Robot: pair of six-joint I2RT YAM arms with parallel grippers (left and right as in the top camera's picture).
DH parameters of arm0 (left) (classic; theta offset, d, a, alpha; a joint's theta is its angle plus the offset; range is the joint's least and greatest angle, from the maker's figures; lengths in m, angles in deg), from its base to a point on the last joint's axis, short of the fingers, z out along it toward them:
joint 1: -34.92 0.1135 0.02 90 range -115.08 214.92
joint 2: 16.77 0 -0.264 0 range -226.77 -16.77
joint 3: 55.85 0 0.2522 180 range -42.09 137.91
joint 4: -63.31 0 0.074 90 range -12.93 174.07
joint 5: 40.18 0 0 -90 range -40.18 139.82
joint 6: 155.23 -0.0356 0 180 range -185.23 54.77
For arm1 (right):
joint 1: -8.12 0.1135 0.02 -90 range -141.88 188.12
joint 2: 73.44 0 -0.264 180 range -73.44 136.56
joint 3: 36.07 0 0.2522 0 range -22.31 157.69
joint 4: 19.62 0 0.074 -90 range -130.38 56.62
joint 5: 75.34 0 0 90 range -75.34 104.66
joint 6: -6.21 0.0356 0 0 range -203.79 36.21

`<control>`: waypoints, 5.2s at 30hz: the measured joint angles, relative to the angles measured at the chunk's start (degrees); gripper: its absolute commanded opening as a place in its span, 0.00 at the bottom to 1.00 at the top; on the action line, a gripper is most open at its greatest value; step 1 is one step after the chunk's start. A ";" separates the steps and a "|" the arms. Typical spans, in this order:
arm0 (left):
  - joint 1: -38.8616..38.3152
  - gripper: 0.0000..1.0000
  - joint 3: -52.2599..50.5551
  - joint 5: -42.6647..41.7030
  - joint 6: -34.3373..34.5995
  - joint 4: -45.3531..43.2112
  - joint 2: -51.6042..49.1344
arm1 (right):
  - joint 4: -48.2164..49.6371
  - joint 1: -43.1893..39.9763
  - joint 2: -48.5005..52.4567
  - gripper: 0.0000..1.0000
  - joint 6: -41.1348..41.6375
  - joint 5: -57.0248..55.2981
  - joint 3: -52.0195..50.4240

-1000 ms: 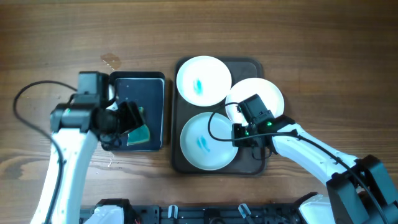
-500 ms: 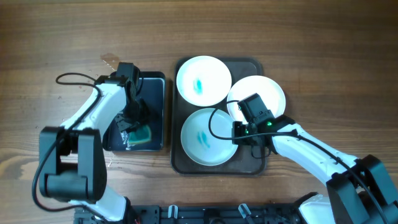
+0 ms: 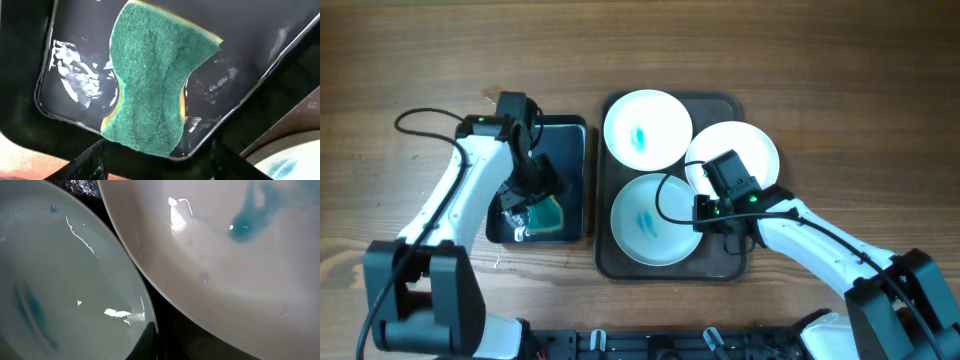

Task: Clean dirty plates on tray and stack at the side
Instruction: 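Scrub the lower white plate with the sponge in the left gripper, then return the sponge to the black tray with the left gripper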

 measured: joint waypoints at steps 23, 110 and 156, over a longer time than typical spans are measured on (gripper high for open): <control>-1.75 0.04 0.33 -11.10 -3.28 -3.06 6.88 | 0.42 0.00 0.00 0.04 4.74 -0.66 0.02; -32.44 0.04 1.77 -13.09 14.29 -25.09 -11.89 | 0.83 -0.37 0.22 0.04 -0.55 -1.46 0.39; 1.53 0.65 -4.35 2.73 4.48 -3.45 20.85 | -12.96 -0.26 -1.51 0.04 -6.97 -0.87 13.05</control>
